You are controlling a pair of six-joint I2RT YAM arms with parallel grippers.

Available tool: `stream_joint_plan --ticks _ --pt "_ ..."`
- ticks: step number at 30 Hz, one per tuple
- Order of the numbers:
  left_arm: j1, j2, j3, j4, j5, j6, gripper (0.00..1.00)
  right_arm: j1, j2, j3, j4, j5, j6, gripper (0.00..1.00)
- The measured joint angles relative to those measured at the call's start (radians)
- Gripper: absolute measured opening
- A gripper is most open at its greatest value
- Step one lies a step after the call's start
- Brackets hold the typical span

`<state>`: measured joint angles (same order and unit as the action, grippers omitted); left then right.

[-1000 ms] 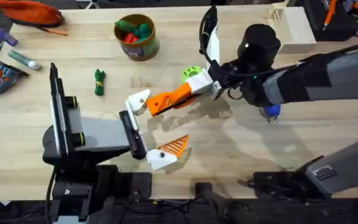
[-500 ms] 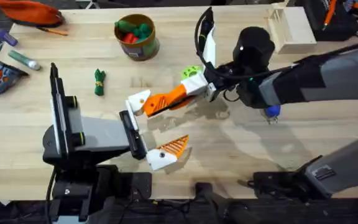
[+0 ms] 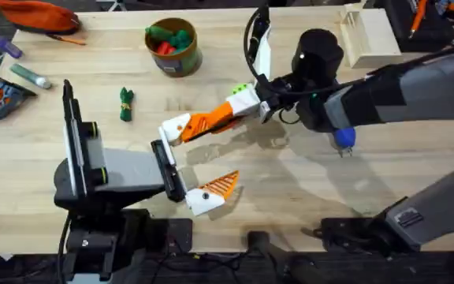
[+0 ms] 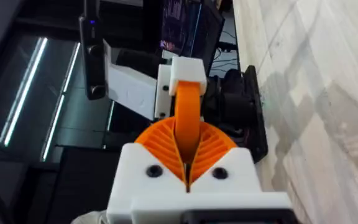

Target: Pick up the gripper from the table and insert it into the empty holder that is missing its gripper. Then pick up a screw, insert it into the mounting hole, and use the screwdriver to tighten it. Finally, clean up the table by picking up the vegetable and placing it into the bucket.

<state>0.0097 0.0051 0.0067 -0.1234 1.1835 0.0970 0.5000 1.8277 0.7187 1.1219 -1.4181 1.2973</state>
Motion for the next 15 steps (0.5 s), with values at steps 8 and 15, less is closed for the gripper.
stream_joint_plan --ticks 8,15 --pt "0.0 0.0 0.0 0.0 -0.002 -0.008 0.987 0.023 0.015 0.014 0.0 0.025 0.0 0.008" --pt "0.0 0.0 0.0 0.0 -0.003 -0.008 0.986 0.024 0.015 0.015 -0.001 0.028 0.0 0.008"
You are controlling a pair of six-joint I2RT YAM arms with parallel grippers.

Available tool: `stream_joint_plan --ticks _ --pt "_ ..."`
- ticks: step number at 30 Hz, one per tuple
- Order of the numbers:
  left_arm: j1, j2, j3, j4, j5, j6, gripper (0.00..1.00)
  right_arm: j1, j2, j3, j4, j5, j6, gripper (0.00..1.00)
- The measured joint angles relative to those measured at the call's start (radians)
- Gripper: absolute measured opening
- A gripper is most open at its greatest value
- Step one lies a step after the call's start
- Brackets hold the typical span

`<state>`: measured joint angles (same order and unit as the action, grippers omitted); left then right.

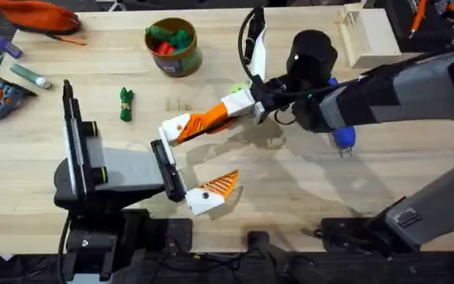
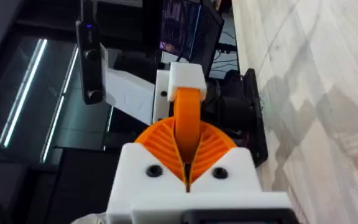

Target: Pick up the gripper from the table and insert it into the empty holder that is missing its gripper. Then pick up a screw, insert it into the mounting hole, and use the screwdriver to tighten it. Finally, clean up the table by picking up the vegetable and placing it into the bucket.

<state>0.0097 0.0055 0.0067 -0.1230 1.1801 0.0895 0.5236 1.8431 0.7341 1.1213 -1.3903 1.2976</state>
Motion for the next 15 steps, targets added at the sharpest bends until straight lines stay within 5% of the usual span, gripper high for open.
stream_joint_plan --ticks 15 --pt "0.0 0.0 0.0 0.003 -0.018 -0.001 0.986 0.017 0.0 0.0 0.001 0.043 0.011 0.008"
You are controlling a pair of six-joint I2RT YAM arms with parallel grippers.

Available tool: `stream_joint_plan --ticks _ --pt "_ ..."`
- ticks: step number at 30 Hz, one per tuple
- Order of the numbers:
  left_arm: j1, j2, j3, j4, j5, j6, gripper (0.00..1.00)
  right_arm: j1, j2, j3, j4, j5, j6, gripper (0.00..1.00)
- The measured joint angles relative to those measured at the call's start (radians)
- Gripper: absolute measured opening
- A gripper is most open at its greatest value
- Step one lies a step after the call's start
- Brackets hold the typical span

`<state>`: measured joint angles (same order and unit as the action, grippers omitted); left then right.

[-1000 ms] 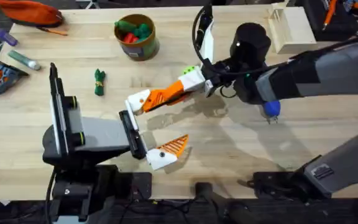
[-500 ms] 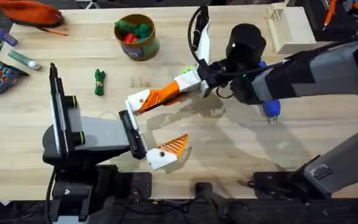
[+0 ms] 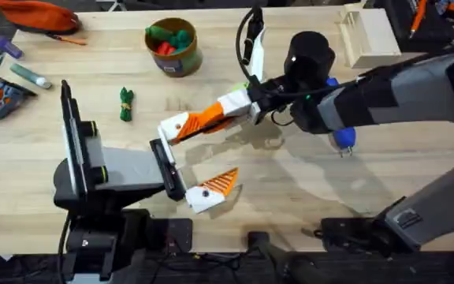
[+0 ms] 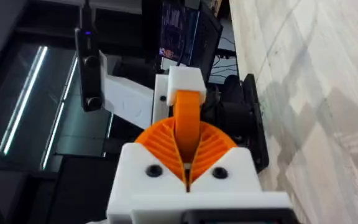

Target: Pick up the gripper from the table and insert it into the empty holder that is missing its gripper. Then pick up a screw, insert it into the mounting hole, and use the screwdriver to tighten it. Finally, clean up the table by picking up the vegetable and placing it into the bucket.

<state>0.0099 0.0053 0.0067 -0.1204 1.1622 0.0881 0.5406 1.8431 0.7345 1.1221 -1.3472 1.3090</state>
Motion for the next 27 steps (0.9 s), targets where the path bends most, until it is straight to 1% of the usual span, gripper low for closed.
stream_joint_plan --ticks 27 --pt "0.0 0.0 0.0 0.0 -0.006 -0.007 0.987 0.012 0.0 0.0 0.0 0.023 -0.001 0.008"
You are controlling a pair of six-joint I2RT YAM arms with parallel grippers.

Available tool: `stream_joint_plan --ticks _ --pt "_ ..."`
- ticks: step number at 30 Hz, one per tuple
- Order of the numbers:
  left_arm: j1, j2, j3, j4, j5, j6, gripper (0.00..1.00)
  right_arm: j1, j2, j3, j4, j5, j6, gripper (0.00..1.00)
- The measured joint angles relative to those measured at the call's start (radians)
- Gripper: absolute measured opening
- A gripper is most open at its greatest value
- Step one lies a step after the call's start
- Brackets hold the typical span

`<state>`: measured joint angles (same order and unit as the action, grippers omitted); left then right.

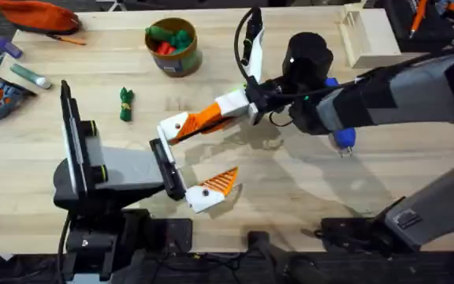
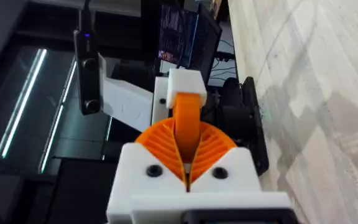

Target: Pick up the gripper from the table and insert it into the empty holder that is missing its gripper. Then pick up a screw, insert it into the mounting hole, and use the screwdriver to tighten it. Finally, clean up the table by picking up the vegetable and placing it into the bucket.

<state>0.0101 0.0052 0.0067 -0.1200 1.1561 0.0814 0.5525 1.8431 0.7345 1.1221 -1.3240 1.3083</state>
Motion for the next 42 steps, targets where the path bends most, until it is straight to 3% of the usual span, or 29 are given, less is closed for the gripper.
stream_joint_plan --ticks 42 --pt "0.002 0.0 0.0 0.001 -0.012 -0.009 0.987 0.01 0.0 -0.003 0.003 0.039 0.035 0.008"
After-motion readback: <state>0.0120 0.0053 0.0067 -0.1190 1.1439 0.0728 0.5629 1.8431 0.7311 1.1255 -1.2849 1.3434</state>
